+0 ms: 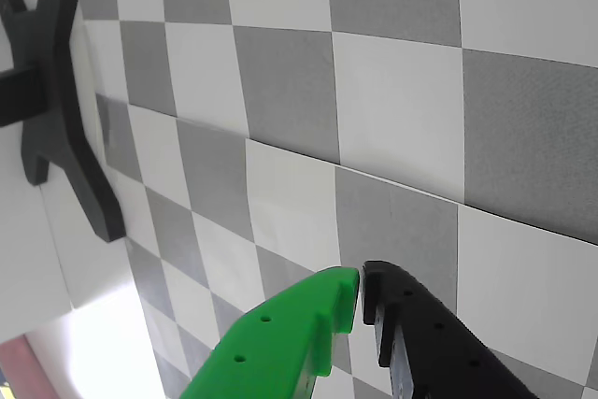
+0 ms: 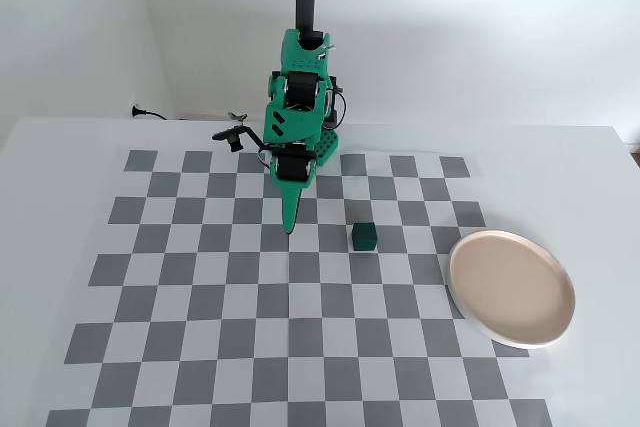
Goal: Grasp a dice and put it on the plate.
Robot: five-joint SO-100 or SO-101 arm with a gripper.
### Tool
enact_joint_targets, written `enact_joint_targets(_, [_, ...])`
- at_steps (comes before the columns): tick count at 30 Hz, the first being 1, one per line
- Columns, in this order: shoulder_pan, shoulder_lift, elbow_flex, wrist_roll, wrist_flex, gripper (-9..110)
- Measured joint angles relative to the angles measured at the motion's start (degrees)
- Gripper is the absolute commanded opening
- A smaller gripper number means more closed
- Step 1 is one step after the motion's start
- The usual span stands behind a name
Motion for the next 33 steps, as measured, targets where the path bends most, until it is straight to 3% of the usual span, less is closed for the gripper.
enact_joint_targets(22, [-2.02,0.00,0.00,-0.62,0.00,-4])
enact_joint_targets(26, [-4.22,0.00,0.00,-4.48,0.18,-4])
enact_joint_targets(33, [-7.91,0.00,0.00,-19.95,0.62,-4])
